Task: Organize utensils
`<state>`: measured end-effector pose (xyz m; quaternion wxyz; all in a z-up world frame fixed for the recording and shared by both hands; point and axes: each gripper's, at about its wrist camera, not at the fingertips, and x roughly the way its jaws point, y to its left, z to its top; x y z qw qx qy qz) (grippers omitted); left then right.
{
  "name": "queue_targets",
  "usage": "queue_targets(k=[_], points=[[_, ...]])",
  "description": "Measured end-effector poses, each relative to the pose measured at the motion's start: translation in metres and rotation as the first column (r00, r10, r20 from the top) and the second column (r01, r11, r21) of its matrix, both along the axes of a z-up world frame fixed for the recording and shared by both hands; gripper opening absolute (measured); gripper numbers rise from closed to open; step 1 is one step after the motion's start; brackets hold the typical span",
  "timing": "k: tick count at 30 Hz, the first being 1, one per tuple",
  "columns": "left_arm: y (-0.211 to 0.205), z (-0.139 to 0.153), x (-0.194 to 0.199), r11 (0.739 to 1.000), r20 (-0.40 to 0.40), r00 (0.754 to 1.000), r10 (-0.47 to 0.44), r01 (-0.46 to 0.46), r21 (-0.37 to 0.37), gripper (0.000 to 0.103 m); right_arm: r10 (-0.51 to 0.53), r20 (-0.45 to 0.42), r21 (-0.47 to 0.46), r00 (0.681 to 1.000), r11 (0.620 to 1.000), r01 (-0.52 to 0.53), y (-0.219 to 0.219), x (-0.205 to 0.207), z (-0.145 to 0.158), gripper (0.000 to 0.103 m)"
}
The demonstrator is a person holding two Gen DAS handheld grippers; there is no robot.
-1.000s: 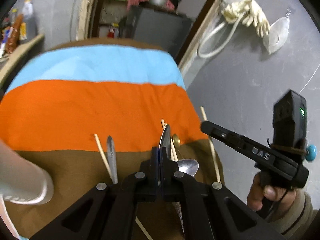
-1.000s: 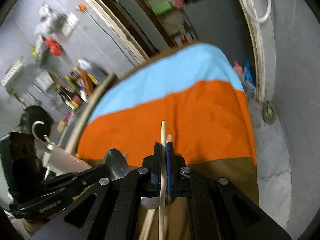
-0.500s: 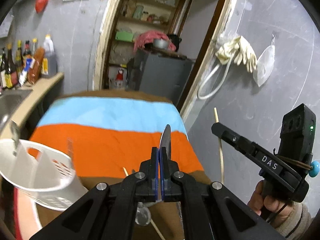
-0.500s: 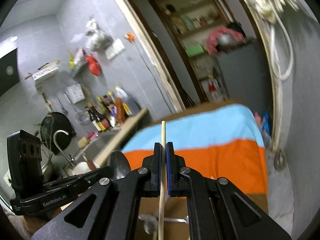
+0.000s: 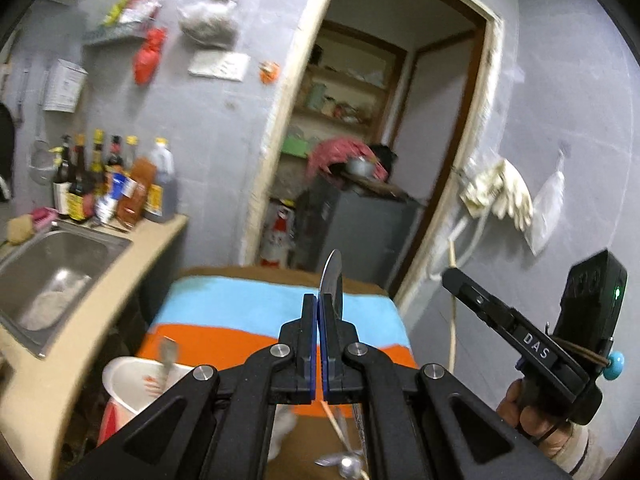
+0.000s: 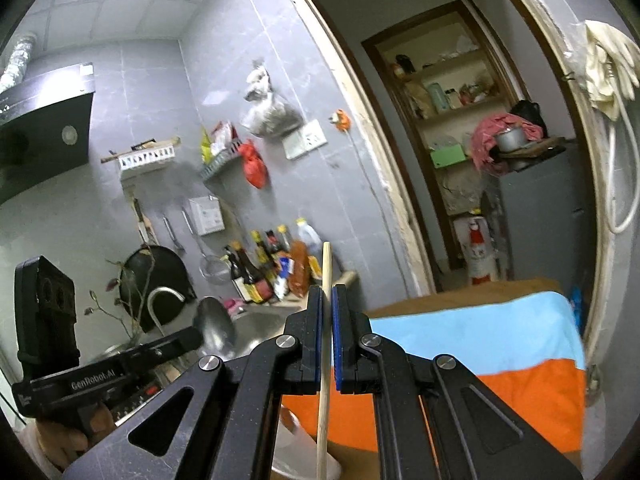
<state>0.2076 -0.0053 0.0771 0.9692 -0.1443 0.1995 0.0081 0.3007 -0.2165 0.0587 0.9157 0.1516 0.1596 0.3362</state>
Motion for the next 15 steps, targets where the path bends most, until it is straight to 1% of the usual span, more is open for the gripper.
queue_targets(k=[3,5,8,11,15], points=[[0.033,0.009,-0.008,0.997,0.034,0.996,0.080,-0.081,0.016,0.001,0.015,0.020,0.036,1.000,0.999,-0.016,0.021,0.003,0.003,0.005],[0.052,0.012,-0.013,0.990,0.049,0.989,0.137,-0.139,0.031,0.001,0.026,0.034,0.049,0.999,0.998,-0.028,0.036,0.006,0.004,0.005],[0.086,0.014,-0.019,0.971,0.073,0.970,0.233,-0.236,0.047,0.001,0.037,0.041,0.066,0.998,0.997,-0.040,0.058,0.010,0.000,0.005],[0.111,0.008,-0.019,0.954,0.080,0.953,0.292,-0.296,0.050,0.001,0.037,0.053,0.071,0.998,0.997,-0.041,0.078,0.013,-0.003,0.005],[0.137,-0.005,-0.013,0.940,0.077,0.940,0.333,-0.337,0.046,0.001,0.017,0.068,0.055,0.998,0.998,-0.021,0.100,0.016,-0.011,0.005]])
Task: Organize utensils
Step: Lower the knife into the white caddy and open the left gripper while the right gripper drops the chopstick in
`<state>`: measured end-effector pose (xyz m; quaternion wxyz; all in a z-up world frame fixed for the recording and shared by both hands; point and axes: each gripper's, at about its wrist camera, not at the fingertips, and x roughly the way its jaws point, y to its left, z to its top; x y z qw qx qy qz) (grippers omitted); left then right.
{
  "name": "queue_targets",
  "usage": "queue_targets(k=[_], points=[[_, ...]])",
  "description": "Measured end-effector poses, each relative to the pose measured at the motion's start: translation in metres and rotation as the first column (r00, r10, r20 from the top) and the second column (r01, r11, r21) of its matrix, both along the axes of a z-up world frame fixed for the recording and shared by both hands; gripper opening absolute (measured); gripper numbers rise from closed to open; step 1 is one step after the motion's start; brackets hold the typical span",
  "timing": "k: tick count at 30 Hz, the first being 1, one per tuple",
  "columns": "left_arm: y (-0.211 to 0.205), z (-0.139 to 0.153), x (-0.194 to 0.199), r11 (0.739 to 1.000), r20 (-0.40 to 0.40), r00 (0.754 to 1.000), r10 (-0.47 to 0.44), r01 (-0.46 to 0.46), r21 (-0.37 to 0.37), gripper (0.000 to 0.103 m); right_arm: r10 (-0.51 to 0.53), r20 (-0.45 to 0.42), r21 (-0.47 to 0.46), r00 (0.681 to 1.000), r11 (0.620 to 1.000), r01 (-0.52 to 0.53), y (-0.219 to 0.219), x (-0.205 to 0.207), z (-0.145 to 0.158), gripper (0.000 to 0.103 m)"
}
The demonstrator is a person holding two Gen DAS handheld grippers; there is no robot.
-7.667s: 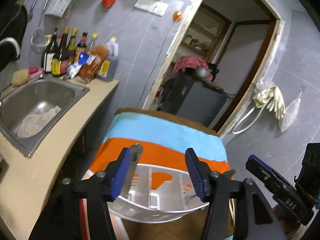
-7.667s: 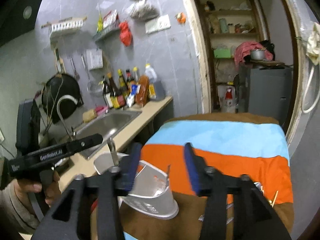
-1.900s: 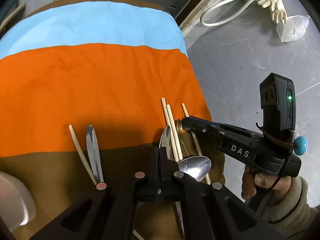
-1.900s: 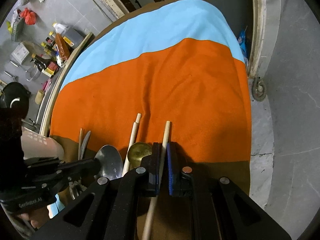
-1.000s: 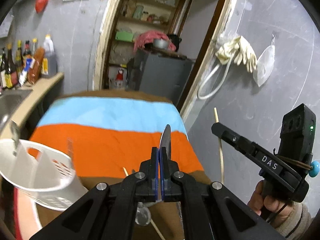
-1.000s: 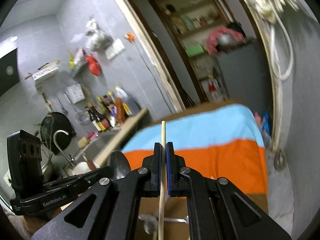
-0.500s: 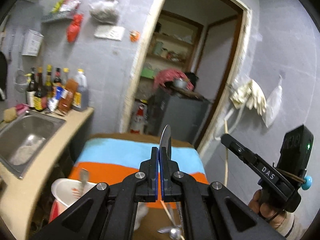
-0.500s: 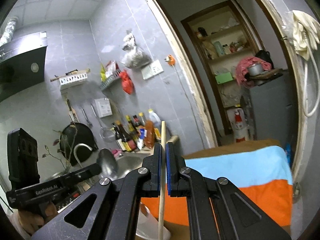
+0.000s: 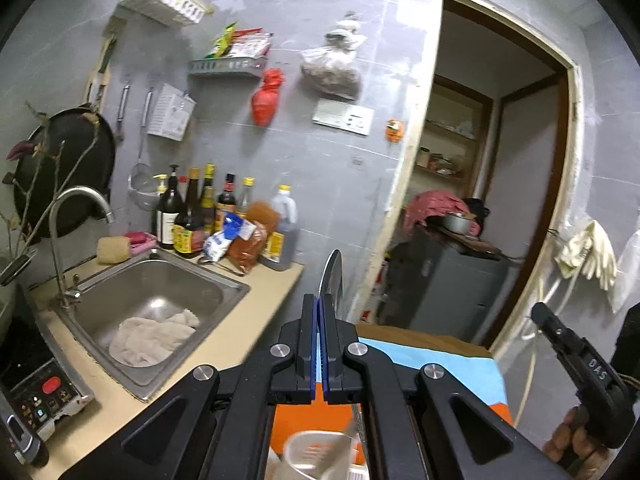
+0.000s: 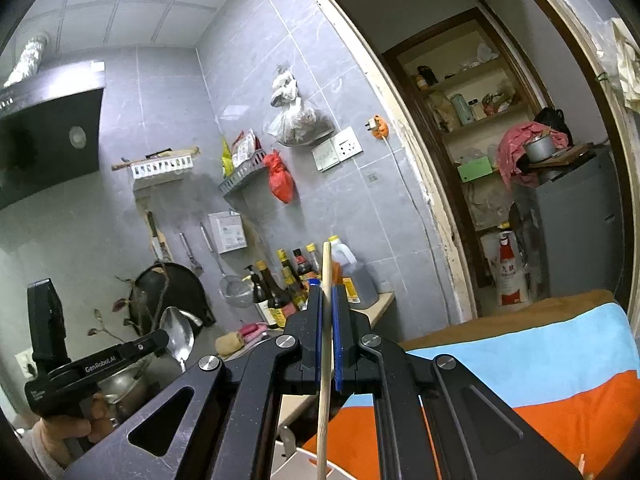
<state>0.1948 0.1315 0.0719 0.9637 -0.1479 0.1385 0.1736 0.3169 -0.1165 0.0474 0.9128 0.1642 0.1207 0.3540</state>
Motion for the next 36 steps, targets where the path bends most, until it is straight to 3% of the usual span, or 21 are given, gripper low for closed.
queue_targets(k=[10,23,36], points=[[0.002,-0.047,0.023,0.998,-0.054,0.998,-0.023,0.026,0.055,0.002,-0.079,-0.014,-0.048,0.997,0.996,0.078,0.034,0.010,-0.026,0.005],[-0.021,-0.070,0.018,0.980,-0.078,0.994,-0.076,0.089,0.179,0.002,-0.121,-0.043,-0.098,0.992,0.988,0.116,0.047,0.010,-0.050,0.005],[-0.013,-0.080,0.016,0.985,-0.139,0.985,-0.100,0.118,0.126,0.004,-0.146,-0.029,-0.093,0.989,0.985,0.143,0.054,0.009,-0.054,0.005]])
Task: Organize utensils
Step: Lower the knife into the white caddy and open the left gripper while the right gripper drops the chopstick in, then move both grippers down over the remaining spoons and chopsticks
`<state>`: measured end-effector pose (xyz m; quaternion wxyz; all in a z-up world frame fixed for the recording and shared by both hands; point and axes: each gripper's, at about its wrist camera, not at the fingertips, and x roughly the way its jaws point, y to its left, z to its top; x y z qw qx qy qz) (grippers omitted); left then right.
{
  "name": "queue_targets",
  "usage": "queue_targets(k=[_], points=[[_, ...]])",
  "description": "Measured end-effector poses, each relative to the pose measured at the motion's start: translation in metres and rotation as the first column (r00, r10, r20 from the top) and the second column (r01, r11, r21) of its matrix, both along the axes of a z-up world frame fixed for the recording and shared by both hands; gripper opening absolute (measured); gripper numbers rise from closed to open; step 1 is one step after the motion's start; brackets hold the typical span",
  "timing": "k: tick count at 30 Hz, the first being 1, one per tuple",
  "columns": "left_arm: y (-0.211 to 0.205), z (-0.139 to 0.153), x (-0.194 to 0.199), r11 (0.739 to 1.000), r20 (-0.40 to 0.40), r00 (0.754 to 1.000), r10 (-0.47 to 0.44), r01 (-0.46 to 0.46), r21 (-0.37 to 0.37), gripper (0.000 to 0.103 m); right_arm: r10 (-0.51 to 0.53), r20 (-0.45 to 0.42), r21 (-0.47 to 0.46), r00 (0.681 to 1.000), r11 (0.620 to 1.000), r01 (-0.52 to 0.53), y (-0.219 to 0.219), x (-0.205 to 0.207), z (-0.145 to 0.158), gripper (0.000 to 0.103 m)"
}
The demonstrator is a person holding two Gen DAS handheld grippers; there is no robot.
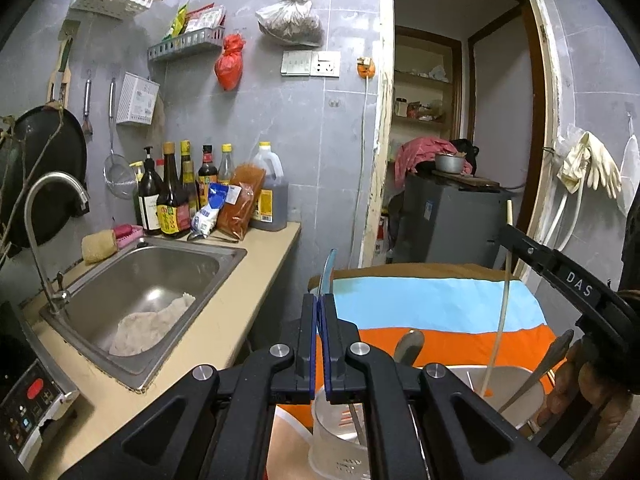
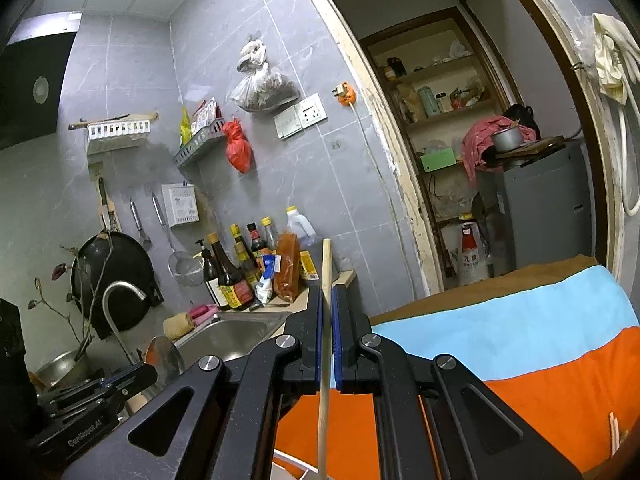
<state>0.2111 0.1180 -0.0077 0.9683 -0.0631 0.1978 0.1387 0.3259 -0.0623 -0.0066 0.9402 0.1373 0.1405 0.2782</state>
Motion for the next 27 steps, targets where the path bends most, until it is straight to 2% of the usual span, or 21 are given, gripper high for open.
queue_targets(k=[9,14,17,19,23,27], points=[[0.002,-0.002,-0.001,0.991,-0.017,0.996,-0.084,0.082,-0.103,0.005,0.031,-0.040,-0.040,0.999,0.999,-0.033,-0.004,-0.010,-0.003,0.005],[-0.005,-0.004,-0.004,0.985,-0.025,0.991,-0.133,0.130,-0.114,0.005,0.023,-0.049,-0.035,0.999,0.999,-0.025,-0.014,-0.016,0.000,0.007],[-0.006,-0.003,-0.006,0.980,-0.021,0.990,-0.142,0.137,-0.145,0.007,0.022,-0.046,-0.032,0.999,0.999,-0.024,-0.020,-0.018,0.004,0.007],[-0.006,-0.002,-0.008,0.977,-0.012,0.990,-0.138,0.134,-0.168,0.013,0.019,-0.042,-0.029,0.999,0.999,-0.021,-0.025,-0.020,0.009,0.007],[-0.010,0.006,-0.013,0.969,0.032,0.991,-0.129,0.133,-0.206,0.044,0.007,-0.029,-0.025,1.000,1.000,-0.008,-0.040,-0.026,0.020,0.007],[-0.019,0.017,-0.016,0.963,0.073,0.990,-0.124,0.138,-0.232,0.057,-0.010,-0.019,-0.030,1.000,0.999,0.010,-0.058,-0.033,0.032,0.008]])
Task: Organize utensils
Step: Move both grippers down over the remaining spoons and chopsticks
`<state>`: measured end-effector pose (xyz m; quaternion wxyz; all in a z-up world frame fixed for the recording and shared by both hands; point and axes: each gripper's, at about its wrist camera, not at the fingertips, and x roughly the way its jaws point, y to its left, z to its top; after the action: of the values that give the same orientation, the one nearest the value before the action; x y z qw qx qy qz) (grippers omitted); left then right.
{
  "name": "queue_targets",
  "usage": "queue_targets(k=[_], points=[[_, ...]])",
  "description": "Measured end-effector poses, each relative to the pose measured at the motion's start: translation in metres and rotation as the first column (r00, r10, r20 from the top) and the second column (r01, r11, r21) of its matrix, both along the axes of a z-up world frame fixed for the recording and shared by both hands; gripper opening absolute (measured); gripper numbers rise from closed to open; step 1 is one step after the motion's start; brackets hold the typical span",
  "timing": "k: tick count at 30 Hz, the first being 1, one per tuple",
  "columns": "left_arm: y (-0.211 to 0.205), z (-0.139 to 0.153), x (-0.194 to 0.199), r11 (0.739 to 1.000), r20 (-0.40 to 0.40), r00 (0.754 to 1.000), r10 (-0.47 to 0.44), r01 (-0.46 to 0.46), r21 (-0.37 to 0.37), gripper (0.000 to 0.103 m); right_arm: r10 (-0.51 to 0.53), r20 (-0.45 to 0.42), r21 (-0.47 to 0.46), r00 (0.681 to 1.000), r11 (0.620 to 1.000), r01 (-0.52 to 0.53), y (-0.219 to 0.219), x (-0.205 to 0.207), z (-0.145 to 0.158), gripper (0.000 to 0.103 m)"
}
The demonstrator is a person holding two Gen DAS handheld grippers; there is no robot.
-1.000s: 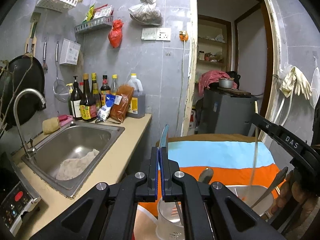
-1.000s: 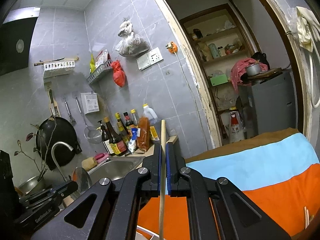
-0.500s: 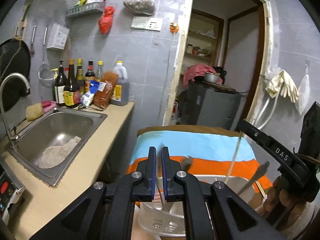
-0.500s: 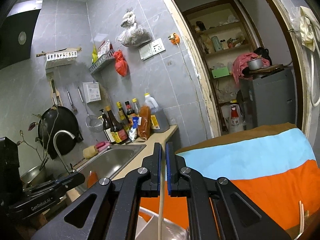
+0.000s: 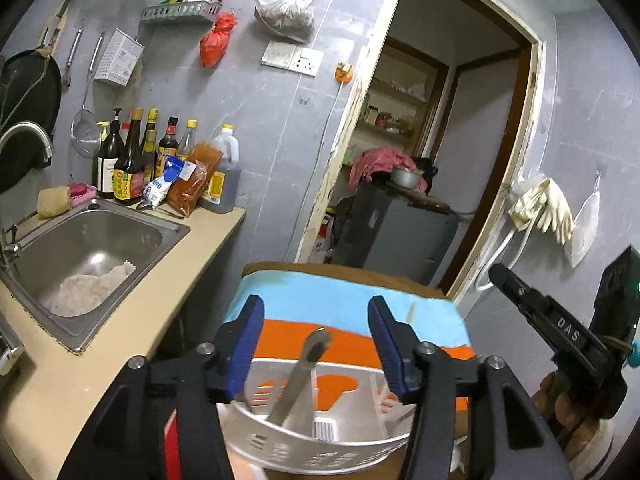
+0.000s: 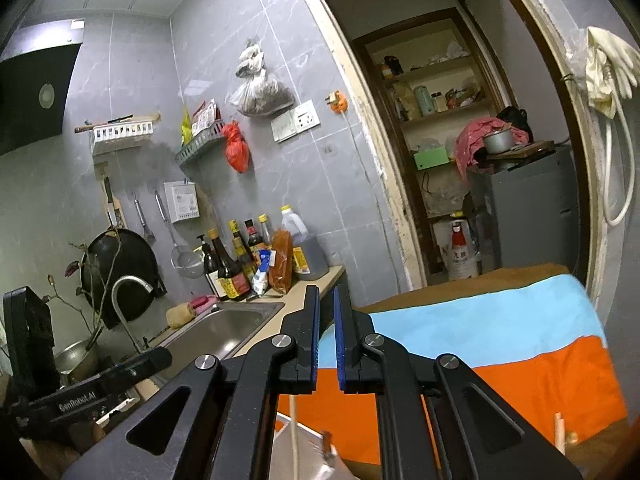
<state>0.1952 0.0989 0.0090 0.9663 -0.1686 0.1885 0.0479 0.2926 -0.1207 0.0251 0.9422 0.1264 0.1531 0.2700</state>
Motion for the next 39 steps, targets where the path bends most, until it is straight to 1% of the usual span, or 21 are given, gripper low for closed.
queue_targets(k=[1,2,3,4,6,8,9,10,11,13,14,16,21,25,28,33,36,39], points=[[-0.005,0.004,-0.001,1.000,0.010,1.000,0.001,-0.001,0.000,0.059,-0.010,0.001,-0.008,1.000,1.000,0.010,-0.005,-0.002,0.003,0.014],[-0.009,0.006,-0.001,1.000,0.020,1.000,0.001,-0.001,0.000,0.064,-0.022,-0.003,-0.023,1.000,0.999,0.022,-0.009,-0.003,0.005,0.020],[-0.013,0.009,-0.002,1.000,0.029,1.000,0.001,-0.001,-0.001,0.070,-0.030,-0.008,-0.031,1.000,0.999,0.030,-0.013,-0.003,0.007,0.032],[-0.017,0.011,-0.002,1.000,0.037,0.999,0.001,-0.001,-0.002,0.074,-0.037,-0.013,-0.034,0.999,0.999,0.037,-0.019,-0.003,0.008,0.041],[-0.028,0.015,-0.002,1.000,0.049,0.999,0.010,-0.010,0.000,0.085,-0.058,-0.027,-0.039,0.998,0.998,0.057,-0.035,-0.004,0.009,0.041],[-0.039,0.017,0.000,1.000,0.056,0.998,0.010,-0.010,-0.001,0.092,-0.075,-0.035,-0.046,0.997,0.996,0.073,-0.048,-0.006,0.010,0.044],[-0.044,0.018,0.000,1.000,0.057,0.998,0.012,-0.012,0.002,0.095,-0.087,-0.038,-0.047,0.995,0.995,0.085,-0.057,-0.007,0.011,0.052],[-0.052,0.019,0.001,1.000,0.057,0.998,0.016,-0.016,0.009,0.097,-0.099,-0.037,-0.046,0.994,0.994,0.097,-0.064,-0.008,0.012,0.057],[-0.056,0.020,0.001,1.000,0.058,0.998,0.019,-0.019,0.015,0.101,-0.110,-0.033,-0.043,0.993,0.993,0.109,-0.072,-0.010,0.013,0.066],[-0.073,0.022,0.003,0.999,0.064,0.998,0.024,-0.027,0.044,0.102,-0.126,-0.026,-0.047,0.992,0.991,0.124,-0.086,-0.014,0.015,0.075],[-0.081,0.023,0.003,0.998,0.064,0.998,0.022,-0.026,0.059,0.102,-0.131,-0.024,-0.052,0.991,0.990,0.130,-0.092,-0.014,0.017,0.078],[-0.093,0.025,0.004,0.997,0.061,0.998,0.016,-0.021,0.081,0.102,-0.137,-0.023,-0.059,0.990,0.989,0.136,-0.106,-0.017,0.019,0.093],[-0.132,0.023,0.005,0.993,0.047,0.999,-0.017,0.012,0.117,0.102,-0.165,-0.028,-0.075,0.986,0.984,0.162,-0.141,-0.023,0.019,0.101],[-0.160,0.016,0.005,0.992,0.021,0.999,-0.038,0.035,0.122,0.102,-0.186,-0.041,-0.084,0.982,0.980,0.182,-0.164,-0.025,0.014,0.101],[-0.176,0.008,0.003,0.992,-0.014,0.999,-0.042,0.044,0.121,0.102,-0.198,-0.057,-0.091,0.979,0.977,0.192,-0.179,-0.024,0.007,0.101],[-0.198,-0.013,0.004,0.990,-0.102,0.993,-0.057,0.070,0.125,0.102,-0.219,-0.096,-0.094,0.971,0.973,0.210,-0.201,-0.021,-0.011,0.101],[-0.206,-0.026,0.009,0.990,-0.151,0.987,-0.057,0.076,0.122,0.102,-0.227,-0.131,-0.104,0.965,0.971,0.214,-0.213,-0.018,-0.027,0.101],[-0.211,-0.039,0.018,0.989,-0.207,0.977,-0.040,0.067,0.128,0.102,-0.233,-0.186,-0.122,0.955,0.969,0.213,-0.224,-0.013,-0.046,0.101]])
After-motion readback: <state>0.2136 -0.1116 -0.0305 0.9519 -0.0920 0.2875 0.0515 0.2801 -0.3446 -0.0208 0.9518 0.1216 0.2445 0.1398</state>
